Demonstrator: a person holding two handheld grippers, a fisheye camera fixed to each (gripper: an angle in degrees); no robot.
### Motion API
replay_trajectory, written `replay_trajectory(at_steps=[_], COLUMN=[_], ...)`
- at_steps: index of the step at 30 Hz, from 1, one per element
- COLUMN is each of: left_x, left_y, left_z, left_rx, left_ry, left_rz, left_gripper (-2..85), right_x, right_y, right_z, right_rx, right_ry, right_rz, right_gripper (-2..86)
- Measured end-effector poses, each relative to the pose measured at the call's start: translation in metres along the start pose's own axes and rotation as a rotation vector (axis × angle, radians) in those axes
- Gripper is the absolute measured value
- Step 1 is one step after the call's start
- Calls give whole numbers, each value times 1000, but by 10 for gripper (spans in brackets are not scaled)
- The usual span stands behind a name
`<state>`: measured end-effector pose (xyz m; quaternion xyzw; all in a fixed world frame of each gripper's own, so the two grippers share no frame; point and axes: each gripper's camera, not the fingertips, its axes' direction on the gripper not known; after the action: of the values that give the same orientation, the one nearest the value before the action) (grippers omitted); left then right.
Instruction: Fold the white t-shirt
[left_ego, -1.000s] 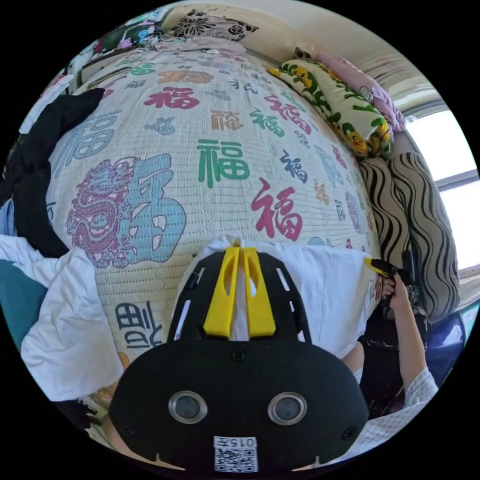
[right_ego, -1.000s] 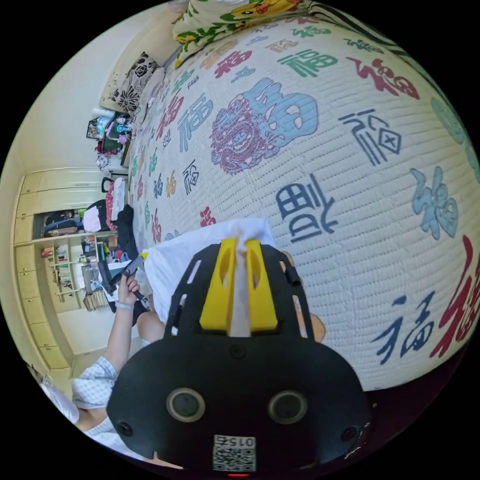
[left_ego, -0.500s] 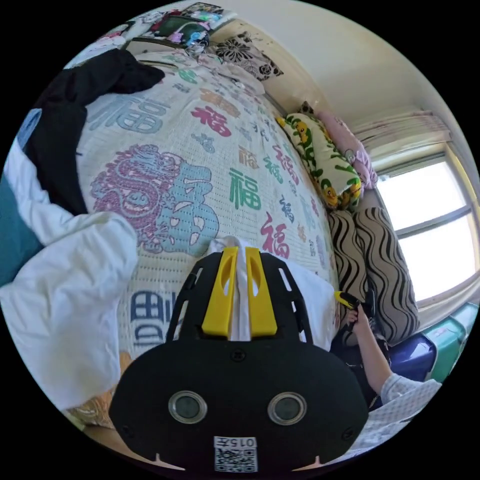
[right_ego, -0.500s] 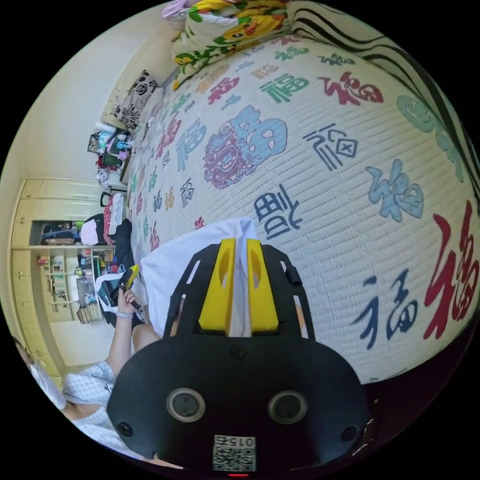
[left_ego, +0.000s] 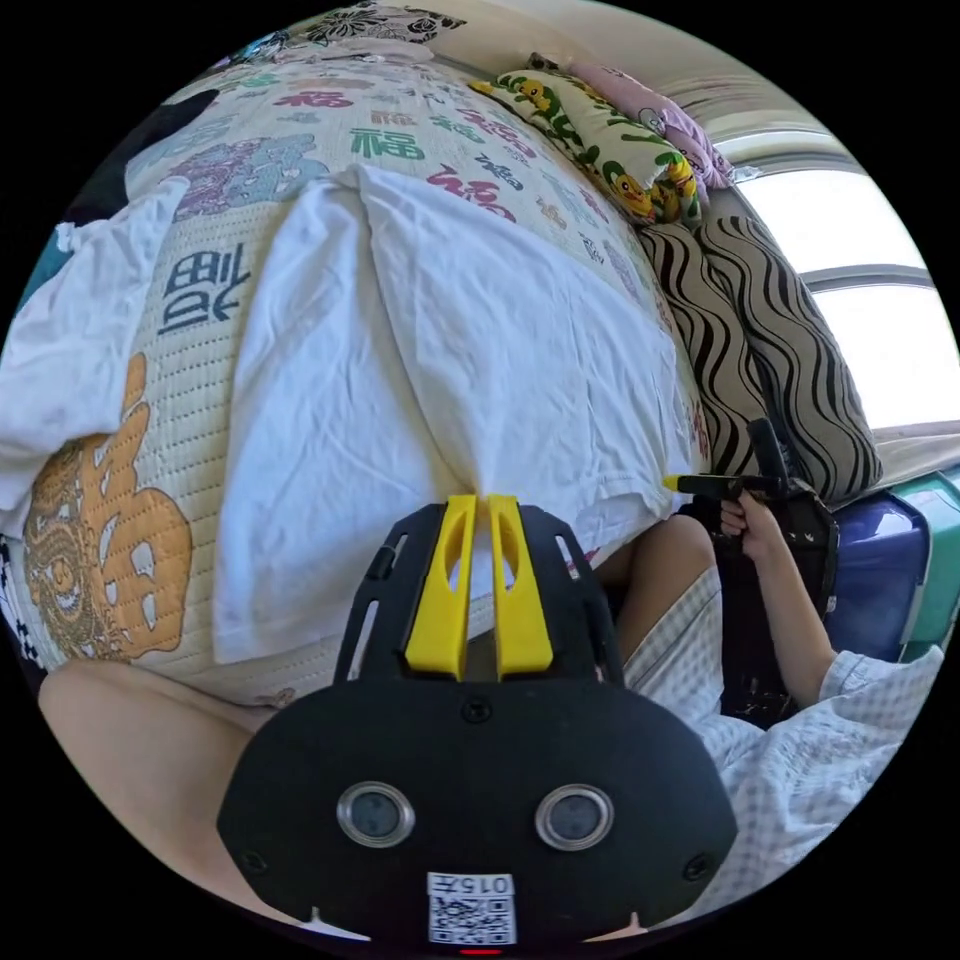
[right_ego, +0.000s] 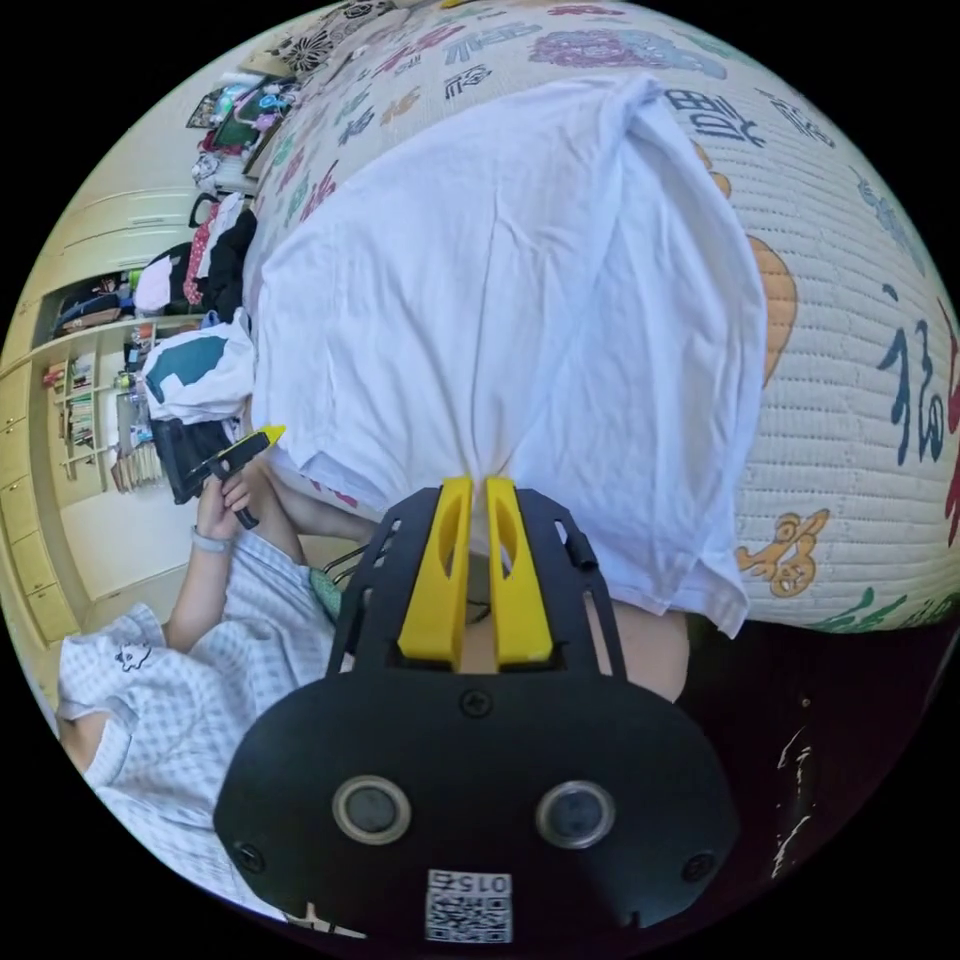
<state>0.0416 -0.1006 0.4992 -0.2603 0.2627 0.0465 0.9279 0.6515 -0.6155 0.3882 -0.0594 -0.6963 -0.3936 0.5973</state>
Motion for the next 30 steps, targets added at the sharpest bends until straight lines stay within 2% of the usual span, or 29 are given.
replay_trajectory(at_steps=[4,8,12,15,18,20,22,24,30], left_x=[9,0,-15,-30,-38,-37,-33,-39,-79], left_y=[12,37,49,58,82,113,132,145,160], left_z=[-12,-24,1,1,-27,-60,-70,-67,-53], left_rx=[51,111,58,77,211,424,521,542,472], left_ry=[-45,-6,-65,34,47,-9,-109,-203,-188], left_rz=[42,13,-37,-73,-116,-148,-162,-222,-408], left_gripper=[-2,-3,6,28,68,114,124,124,132], right_x=[-19,-34,-44,-74,-137,-200,-248,-294,-414], right_y=[-14,-26,-54,-83,-120,-160,-192,-224,-314], right_z=[14,39,82,93,95,110,131,158,266], right_rx=[24,29,-31,-6,63,60,40,1,-106], right_ry=[51,71,82,166,244,281,308,348,487], right_rz=[4,33,121,146,20,-118,-228,-324,-512], right_gripper=[3,2,12,29,52,64,67,69,56])
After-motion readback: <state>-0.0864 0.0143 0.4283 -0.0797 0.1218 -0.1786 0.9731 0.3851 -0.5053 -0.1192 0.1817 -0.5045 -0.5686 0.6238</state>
